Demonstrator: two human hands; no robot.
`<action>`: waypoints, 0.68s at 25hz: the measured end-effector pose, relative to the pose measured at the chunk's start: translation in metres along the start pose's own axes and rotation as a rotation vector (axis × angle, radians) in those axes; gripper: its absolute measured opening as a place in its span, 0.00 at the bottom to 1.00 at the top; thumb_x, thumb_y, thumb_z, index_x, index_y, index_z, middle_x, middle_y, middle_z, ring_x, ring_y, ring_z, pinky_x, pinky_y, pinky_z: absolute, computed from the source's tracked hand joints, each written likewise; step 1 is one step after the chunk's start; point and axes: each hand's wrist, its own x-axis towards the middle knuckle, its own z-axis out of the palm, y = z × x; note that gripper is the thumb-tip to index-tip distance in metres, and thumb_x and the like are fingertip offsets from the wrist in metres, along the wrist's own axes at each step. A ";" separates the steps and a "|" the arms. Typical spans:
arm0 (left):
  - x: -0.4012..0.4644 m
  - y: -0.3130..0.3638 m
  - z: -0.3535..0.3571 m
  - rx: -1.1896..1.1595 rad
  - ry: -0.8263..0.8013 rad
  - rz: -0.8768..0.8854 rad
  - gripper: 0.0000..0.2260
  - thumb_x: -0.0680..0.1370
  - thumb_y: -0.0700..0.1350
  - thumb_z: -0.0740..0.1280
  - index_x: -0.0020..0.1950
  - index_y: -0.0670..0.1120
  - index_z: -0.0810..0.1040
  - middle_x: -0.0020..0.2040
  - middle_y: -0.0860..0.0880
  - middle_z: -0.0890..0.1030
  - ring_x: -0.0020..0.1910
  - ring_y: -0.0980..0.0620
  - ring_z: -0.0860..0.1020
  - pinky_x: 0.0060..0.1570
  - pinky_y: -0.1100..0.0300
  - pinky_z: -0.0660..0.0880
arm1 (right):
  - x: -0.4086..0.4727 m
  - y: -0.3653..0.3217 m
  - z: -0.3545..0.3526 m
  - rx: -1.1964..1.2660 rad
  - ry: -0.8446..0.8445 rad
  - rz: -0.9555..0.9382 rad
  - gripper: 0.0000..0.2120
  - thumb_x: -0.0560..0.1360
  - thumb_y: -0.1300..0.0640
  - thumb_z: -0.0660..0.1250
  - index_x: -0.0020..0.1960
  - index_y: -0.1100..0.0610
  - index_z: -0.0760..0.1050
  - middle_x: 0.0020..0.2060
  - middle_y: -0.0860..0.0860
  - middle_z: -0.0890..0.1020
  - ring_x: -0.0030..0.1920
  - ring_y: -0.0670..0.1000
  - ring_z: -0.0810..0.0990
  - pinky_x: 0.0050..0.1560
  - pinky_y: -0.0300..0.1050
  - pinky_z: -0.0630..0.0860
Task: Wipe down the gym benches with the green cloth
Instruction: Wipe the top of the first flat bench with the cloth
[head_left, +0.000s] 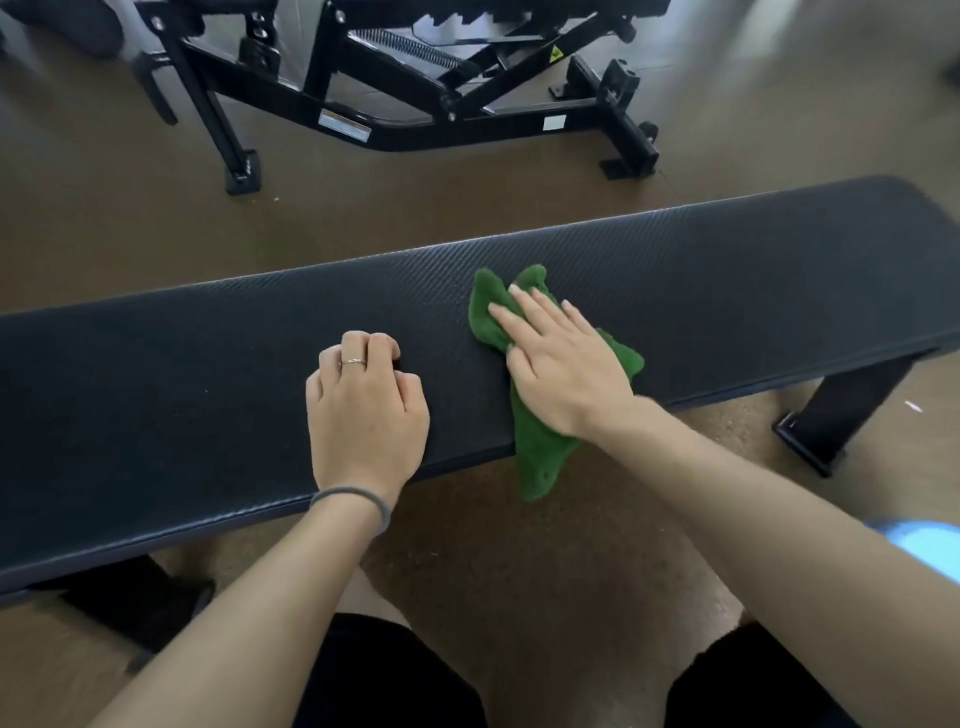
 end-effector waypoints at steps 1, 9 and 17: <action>0.000 0.000 0.000 -0.002 -0.001 0.001 0.14 0.79 0.48 0.52 0.57 0.47 0.75 0.57 0.48 0.76 0.57 0.44 0.73 0.60 0.47 0.71 | 0.016 -0.001 -0.001 0.009 0.000 0.038 0.27 0.86 0.48 0.45 0.84 0.48 0.51 0.84 0.48 0.49 0.83 0.49 0.45 0.82 0.50 0.40; -0.003 -0.004 -0.001 -0.009 -0.044 0.014 0.08 0.80 0.44 0.59 0.58 0.47 0.74 0.58 0.47 0.75 0.60 0.43 0.73 0.63 0.44 0.71 | -0.032 -0.051 0.017 0.022 0.061 0.099 0.30 0.83 0.47 0.43 0.84 0.49 0.53 0.84 0.49 0.50 0.84 0.50 0.45 0.83 0.51 0.40; 0.000 -0.007 0.003 0.018 -0.071 0.018 0.09 0.80 0.44 0.60 0.60 0.47 0.74 0.60 0.46 0.75 0.63 0.42 0.73 0.65 0.43 0.71 | 0.068 -0.045 0.008 0.030 0.019 0.125 0.27 0.86 0.49 0.46 0.85 0.50 0.51 0.84 0.51 0.49 0.84 0.51 0.45 0.82 0.52 0.41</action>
